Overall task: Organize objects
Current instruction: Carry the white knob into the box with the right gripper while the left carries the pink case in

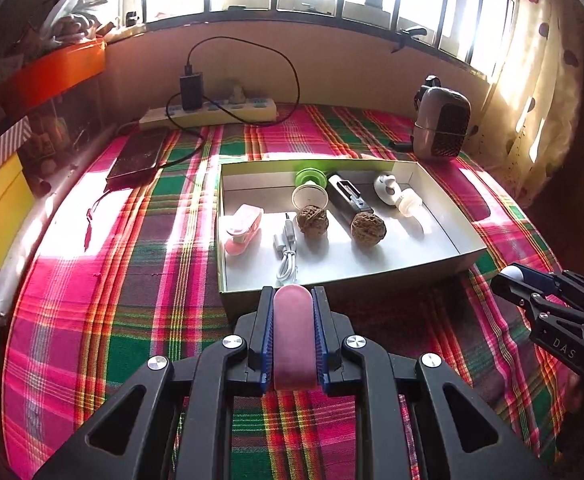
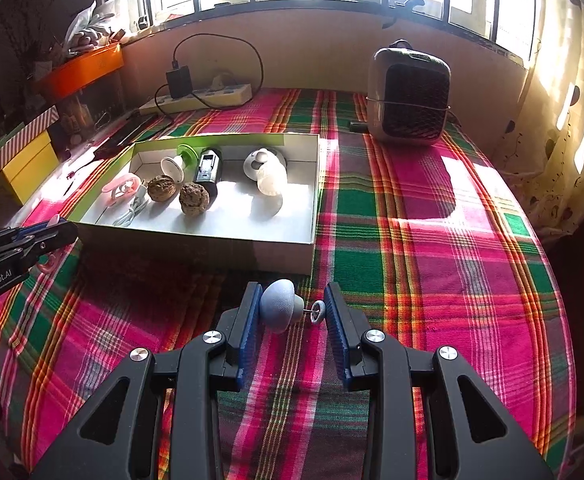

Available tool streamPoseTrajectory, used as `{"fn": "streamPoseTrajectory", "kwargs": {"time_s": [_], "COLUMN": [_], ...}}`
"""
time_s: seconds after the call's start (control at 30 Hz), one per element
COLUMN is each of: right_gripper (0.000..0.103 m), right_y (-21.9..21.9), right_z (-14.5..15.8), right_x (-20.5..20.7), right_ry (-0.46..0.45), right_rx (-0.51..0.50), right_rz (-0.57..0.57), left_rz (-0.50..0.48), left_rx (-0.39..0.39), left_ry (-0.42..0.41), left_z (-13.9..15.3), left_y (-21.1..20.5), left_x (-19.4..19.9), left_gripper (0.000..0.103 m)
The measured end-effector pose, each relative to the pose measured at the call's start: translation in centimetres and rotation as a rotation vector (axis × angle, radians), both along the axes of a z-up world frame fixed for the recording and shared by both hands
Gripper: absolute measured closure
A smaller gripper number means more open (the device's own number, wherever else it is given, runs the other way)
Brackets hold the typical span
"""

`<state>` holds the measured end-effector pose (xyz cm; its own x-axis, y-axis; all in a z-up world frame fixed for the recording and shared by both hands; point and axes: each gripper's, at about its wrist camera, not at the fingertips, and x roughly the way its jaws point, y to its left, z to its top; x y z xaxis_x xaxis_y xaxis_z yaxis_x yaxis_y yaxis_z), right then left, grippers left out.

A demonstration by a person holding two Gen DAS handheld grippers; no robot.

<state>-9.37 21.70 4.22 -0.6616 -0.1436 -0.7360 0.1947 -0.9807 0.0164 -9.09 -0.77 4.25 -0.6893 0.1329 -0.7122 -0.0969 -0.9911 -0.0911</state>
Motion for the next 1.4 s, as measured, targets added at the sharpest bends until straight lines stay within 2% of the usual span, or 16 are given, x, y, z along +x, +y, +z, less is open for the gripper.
{"fn": "streamPoseTrajectory", "kwargs": {"time_s": [0.8,1.4], "right_gripper": [0.070,0.070], "right_y": [-2.1,-4.4], "right_z": [2.6,1.7], "right_x": [-2.4,-8.2], "right_ry": [0.045,0.017], "right_rx": [0.009,-0.009], "right_rz": [0.061,0.159], "left_rz": [-0.038,-0.065], "left_rx": [-0.016,0.003], "left_ry": [0.025,-0.022], "left_z": [1.5,-0.6], "left_y": [1.7,2.9], "left_x": [-1.6,-4.4], "left_gripper": [0.087,0.087]}}
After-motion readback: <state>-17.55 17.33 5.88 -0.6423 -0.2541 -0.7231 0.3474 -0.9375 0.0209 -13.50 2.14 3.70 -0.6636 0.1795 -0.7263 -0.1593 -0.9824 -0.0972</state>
